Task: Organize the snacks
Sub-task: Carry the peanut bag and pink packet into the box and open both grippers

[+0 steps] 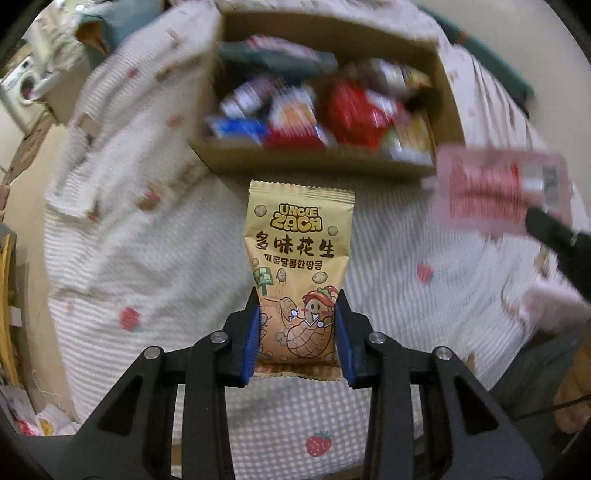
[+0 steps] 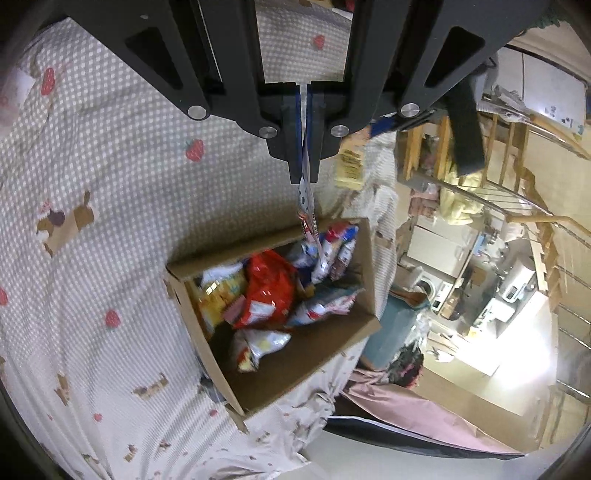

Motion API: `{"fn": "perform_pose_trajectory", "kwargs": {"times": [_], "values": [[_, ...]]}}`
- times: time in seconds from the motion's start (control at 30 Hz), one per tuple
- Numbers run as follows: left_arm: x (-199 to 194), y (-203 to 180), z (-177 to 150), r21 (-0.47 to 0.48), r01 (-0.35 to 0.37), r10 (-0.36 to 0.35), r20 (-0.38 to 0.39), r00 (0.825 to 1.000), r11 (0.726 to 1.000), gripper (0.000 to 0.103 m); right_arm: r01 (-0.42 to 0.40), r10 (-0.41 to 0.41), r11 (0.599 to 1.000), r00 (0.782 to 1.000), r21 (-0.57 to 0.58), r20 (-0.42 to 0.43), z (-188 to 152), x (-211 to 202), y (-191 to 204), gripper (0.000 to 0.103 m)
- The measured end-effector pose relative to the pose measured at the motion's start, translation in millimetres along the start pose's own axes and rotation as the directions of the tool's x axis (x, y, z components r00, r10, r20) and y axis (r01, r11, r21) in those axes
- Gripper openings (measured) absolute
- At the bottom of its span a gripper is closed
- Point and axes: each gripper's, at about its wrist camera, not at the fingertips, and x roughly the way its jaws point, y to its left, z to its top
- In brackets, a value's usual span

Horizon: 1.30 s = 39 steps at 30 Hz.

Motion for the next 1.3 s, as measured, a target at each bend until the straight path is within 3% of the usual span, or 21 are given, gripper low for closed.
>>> {"fn": "perform_pose_trajectory", "kwargs": {"times": [0.13,0.27,0.4,0.63,1.07,1.3], "values": [[-17.0,19.6,29.0,-0.033,-0.029,0.031,0.079,0.996,0.999,0.031,-0.016,0.016,1.0,1.0,-0.006,0.021,18.7,2.1,6.5,0.001],[-20.0,26.9,67.7,-0.045,-0.028,0.033,0.101,0.994,0.999,0.031,-0.012,0.012,1.0,0.999,-0.007,0.033,41.1,10.8,8.1,0.001],[-21.9,16.1,103.0,-0.039,-0.026,0.031,0.137,0.99,0.999,0.031,-0.002,0.001,1.0,1.0,0.011,0.028,62.7,24.3,1.7,0.001],[-0.1,-10.2,157.1,0.008,-0.041,0.039,0.148,0.988,0.999,0.031,-0.005,0.005,1.0,0.998,0.005,-0.055,94.3,61.9,-9.8,0.001],[48.6,-35.0,184.2,0.024,-0.036,0.033,0.106,0.994,0.999,0.032,0.027,-0.018,0.999,0.974,0.04,-0.224,104.4,127.0,-28.3,0.002],[53.0,-33.2,185.5,0.031,-0.046,0.043,0.09,0.995,0.998,0.033,0.046,-0.041,0.999,0.971,0.016,-0.237,99.3,131.8,-16.1,0.005]]}}
